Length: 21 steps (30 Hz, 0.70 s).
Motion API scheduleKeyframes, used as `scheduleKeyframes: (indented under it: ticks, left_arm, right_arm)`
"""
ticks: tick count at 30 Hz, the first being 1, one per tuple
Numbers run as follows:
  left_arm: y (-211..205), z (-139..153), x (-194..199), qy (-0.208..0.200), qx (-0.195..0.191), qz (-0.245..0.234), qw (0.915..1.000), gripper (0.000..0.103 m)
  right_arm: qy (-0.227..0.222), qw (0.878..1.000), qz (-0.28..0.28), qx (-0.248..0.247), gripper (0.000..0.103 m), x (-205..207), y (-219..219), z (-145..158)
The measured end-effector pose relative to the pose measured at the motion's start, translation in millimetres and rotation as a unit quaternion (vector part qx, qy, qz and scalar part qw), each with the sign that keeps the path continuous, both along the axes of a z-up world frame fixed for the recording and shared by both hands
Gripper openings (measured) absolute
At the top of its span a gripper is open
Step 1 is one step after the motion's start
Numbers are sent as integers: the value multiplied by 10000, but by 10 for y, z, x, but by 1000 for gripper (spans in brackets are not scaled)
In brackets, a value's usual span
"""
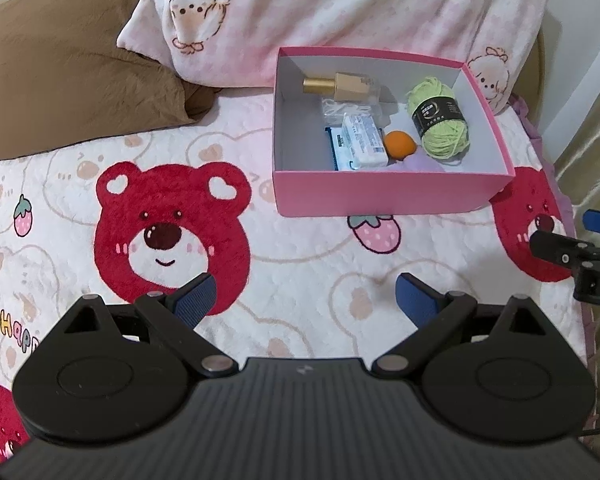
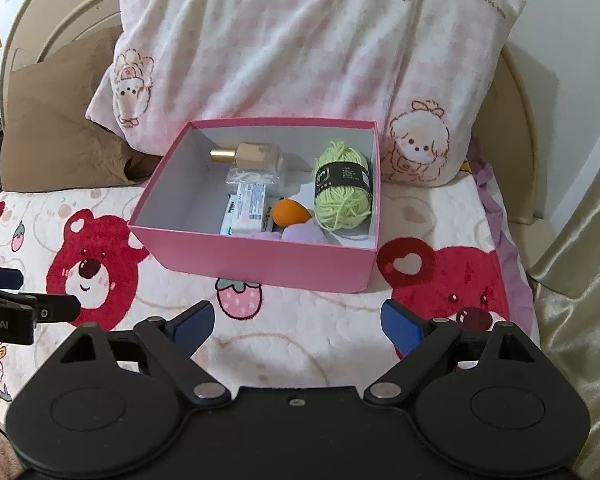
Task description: Organize objects
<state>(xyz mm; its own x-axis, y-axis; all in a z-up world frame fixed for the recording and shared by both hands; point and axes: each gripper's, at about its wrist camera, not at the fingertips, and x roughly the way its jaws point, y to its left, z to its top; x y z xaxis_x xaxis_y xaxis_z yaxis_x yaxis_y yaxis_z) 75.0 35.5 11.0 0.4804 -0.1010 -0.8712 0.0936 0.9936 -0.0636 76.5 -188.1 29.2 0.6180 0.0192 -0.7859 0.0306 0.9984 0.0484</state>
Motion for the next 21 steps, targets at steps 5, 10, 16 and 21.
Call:
scheduleKeyframes:
  ticks: [5, 10, 16, 21]
  left_arm:
    - [6, -37, 18, 74, 40, 19, 10000, 97]
    - [2, -79, 32, 168, 77, 21, 9998, 97]
    - [-11, -97, 45, 233, 158, -12, 9996, 97]
    - [-12, -82, 52, 224, 134, -63, 9996, 97]
  right_arm:
    - [106, 9999, -105, 2, 93, 16, -13, -27]
    - [164, 9997, -189, -12, 93, 25, -30, -50]
    - [260, 9994, -238, -58, 93, 43, -26, -88]
    - [315, 9992, -225, -92, 93, 48, -7, -102]
